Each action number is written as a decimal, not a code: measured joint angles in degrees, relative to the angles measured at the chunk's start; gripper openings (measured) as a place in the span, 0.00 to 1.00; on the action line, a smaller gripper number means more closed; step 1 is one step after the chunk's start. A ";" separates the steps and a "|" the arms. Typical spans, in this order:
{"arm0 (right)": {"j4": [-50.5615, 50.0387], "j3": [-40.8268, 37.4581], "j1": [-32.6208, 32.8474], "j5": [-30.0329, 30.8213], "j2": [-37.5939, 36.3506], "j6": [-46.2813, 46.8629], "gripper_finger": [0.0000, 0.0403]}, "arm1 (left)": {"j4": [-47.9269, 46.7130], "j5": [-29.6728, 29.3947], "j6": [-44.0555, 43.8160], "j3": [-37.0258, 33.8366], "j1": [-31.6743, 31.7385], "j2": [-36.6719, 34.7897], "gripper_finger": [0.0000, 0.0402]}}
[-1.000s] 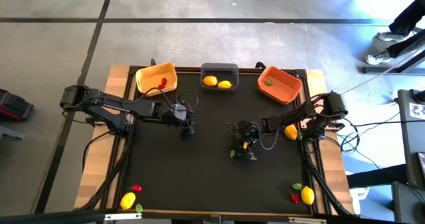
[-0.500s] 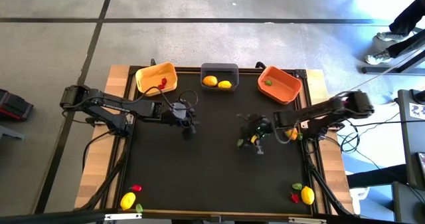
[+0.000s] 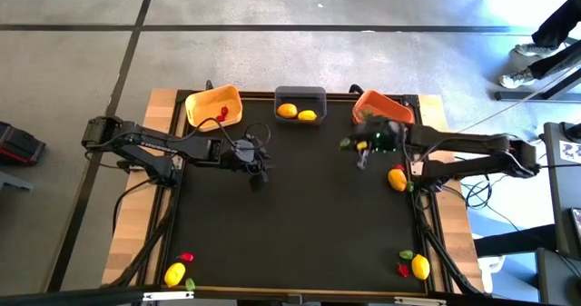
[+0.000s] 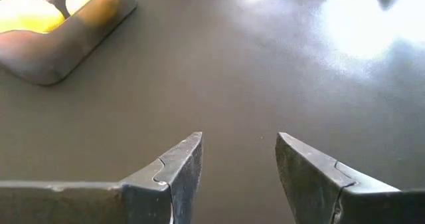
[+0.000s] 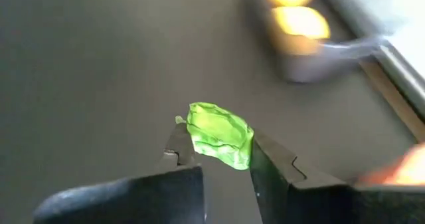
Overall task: Sort produce into baskets
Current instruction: Put the green chili pepper into the orange bin, then put the yellow lemon into the black bin
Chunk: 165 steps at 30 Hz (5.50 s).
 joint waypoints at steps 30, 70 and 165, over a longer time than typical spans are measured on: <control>1.06 2.46 -41.67 -6.35 13.76 2.78 0.14 | 0.73 -2.17 13.72 0.00 1.01 0.00 0.46; -9.14 6.97 -26.09 3.84 6.21 1.01 0.51 | 2.99 -2.17 14.39 0.00 1.14 0.00 0.46; -54.20 8.15 -8.98 -12.76 31.78 21.54 0.58 | 2.99 -2.11 12.05 0.00 1.09 0.00 0.46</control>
